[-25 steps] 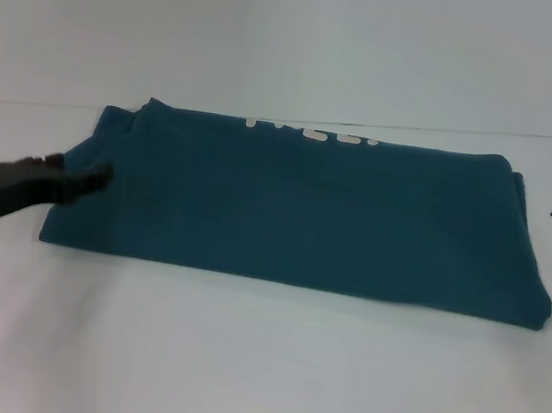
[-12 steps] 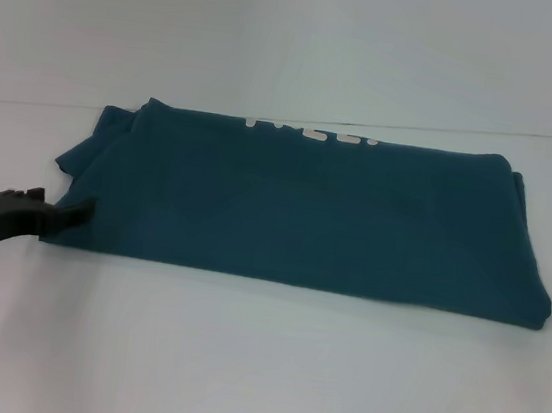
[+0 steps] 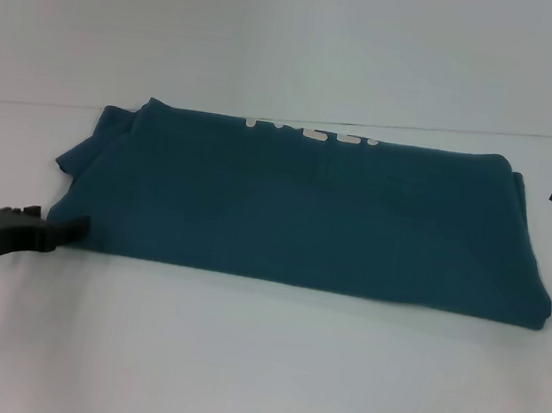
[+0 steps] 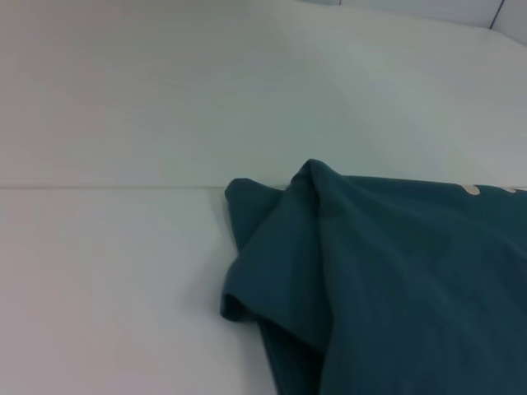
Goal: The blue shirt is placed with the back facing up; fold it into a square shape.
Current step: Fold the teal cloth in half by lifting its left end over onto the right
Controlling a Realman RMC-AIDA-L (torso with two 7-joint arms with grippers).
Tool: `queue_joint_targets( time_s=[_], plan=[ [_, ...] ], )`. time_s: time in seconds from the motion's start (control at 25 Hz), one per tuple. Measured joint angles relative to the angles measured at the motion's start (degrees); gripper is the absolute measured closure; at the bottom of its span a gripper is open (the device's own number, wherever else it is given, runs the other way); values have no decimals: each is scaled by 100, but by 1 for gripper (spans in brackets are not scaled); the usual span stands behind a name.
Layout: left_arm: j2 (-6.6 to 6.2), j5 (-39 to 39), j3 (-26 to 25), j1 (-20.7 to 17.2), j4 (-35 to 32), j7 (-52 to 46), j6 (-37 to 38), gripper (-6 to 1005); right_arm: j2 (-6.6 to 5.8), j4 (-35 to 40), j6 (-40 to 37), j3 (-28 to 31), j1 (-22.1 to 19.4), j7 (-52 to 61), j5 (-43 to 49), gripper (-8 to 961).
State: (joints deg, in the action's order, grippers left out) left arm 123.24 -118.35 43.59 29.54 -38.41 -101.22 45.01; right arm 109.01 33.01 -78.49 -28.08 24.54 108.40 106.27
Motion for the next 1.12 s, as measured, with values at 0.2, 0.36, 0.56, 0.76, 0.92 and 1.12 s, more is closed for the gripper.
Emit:
queue_joint_targets(
  time_s=[0.2,0.36,0.56,0.76,0.92,1.12],
  plan=[
    [-1,-38,29,5,0,-41,28,200,0,-3,15,-5,8,-23,9,218],
    [-2,-51,49,9,0,-48,93,200,-2,10,16,-6,4,-27,9,218],
    [-3,-156,53,37,-31,-72,314,200,-3,13,16,-15,-6,-28,9,219],
    [-2,-322,69,69,-83,-193,400,232,-4,13,14,-15,-18,-59,8,219],
    [23,-341,62,47,-237,-214,456,295,-4,10,12,-14,-20,-80,8,220],
    [18,-438,56,54,-294,-439,337,385,-4,7,9,-3,-30,-95,7,220]
  ],
)
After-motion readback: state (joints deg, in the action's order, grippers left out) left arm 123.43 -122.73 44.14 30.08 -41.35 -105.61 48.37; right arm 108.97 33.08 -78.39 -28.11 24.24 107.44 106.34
